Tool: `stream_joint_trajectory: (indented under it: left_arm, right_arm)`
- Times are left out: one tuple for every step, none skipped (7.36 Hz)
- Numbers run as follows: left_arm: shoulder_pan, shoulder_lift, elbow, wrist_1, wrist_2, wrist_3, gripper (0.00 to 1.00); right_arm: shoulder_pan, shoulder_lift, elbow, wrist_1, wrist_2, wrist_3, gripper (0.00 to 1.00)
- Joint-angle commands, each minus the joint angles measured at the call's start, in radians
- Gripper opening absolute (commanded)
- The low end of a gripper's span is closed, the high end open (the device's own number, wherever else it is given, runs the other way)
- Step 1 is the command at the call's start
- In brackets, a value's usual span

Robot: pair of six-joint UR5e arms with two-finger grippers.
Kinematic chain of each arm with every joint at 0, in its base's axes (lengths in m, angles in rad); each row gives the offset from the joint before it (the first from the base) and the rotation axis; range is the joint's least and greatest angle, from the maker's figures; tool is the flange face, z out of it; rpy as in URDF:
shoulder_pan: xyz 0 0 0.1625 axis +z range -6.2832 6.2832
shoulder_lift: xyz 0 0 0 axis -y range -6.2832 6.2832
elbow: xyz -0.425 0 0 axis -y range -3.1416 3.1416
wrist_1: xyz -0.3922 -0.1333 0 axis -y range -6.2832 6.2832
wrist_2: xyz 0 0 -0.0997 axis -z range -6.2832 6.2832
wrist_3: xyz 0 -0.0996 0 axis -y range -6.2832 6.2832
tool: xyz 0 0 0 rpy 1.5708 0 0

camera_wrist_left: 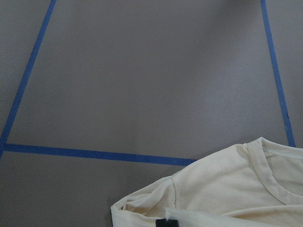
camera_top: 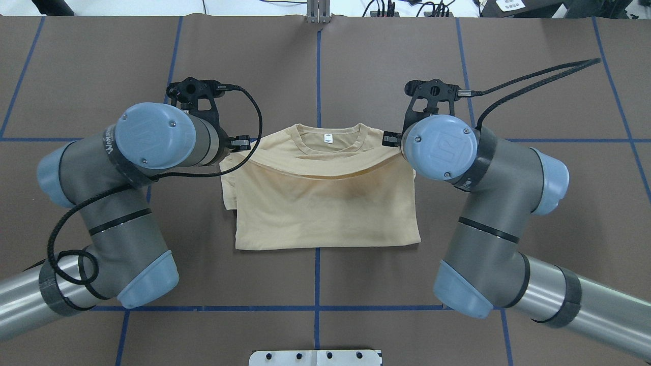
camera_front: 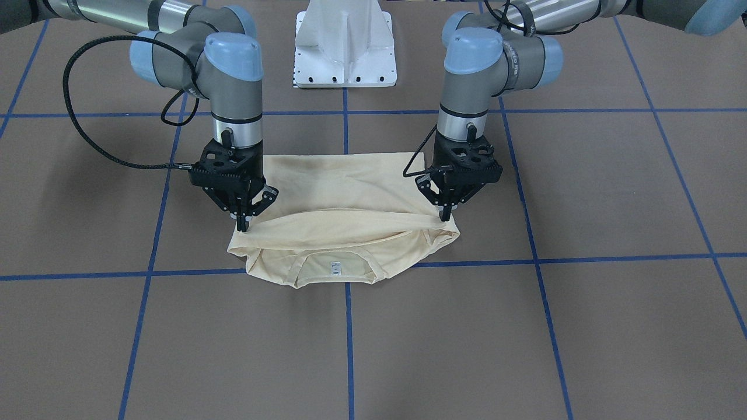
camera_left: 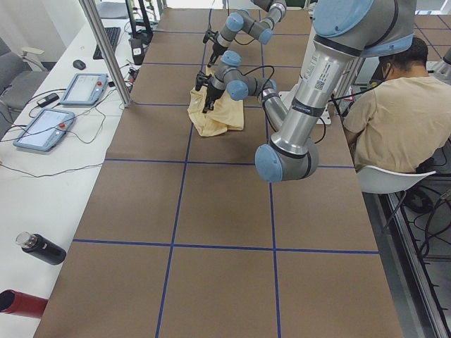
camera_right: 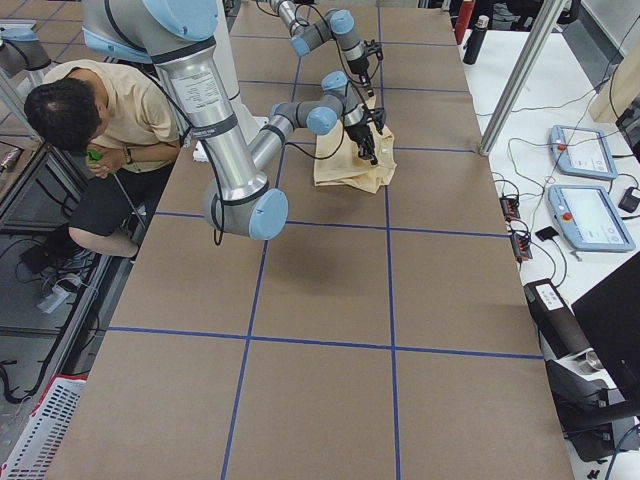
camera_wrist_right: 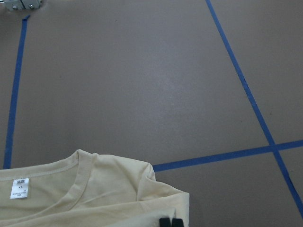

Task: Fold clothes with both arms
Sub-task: 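Lift the hem with both grippers and fold it toward the collar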

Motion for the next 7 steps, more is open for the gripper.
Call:
stream_joint_trajectory:
  left_arm:
    - [-0.001,-0.045,0.157,-0.104,0.009,0.0,0.0]
    - [-0.001,-0.045,0.171,-0.121,0.028,0.002,0.0]
    - [-0.008,-0.045,0.171,-0.121,0.026,0.006,0.0]
    - [-0.021,-0.045,0.171,-0.124,0.026,0.044,0.0]
    - [-0.033,-0.045,0.173,-0.128,0.026,0.052,0.0]
    - [-0.035,-0.045,0.173,-0.128,0.026,0.052,0.0]
    - [-0.033,-0.045,0.173,-0.129,0.026,0.052,0.0]
  right_arm:
    - [0.015,0.002,-0.089,0.073,0.0,-0.031,0.0]
    - [0.027,0.002,-0.09,0.075,0.001,-0.052,0.0]
    - [0.041,0.004,-0.089,0.075,0.006,-0.056,0.0]
    - [0.059,0.005,-0.087,0.075,0.033,-0.078,0.0]
    - [0.068,0.004,-0.087,0.075,0.041,-0.086,0.0]
    - [0.068,0.004,-0.089,0.075,0.041,-0.086,0.0]
    - [0.068,0.004,-0.092,0.073,0.041,-0.086,0.07]
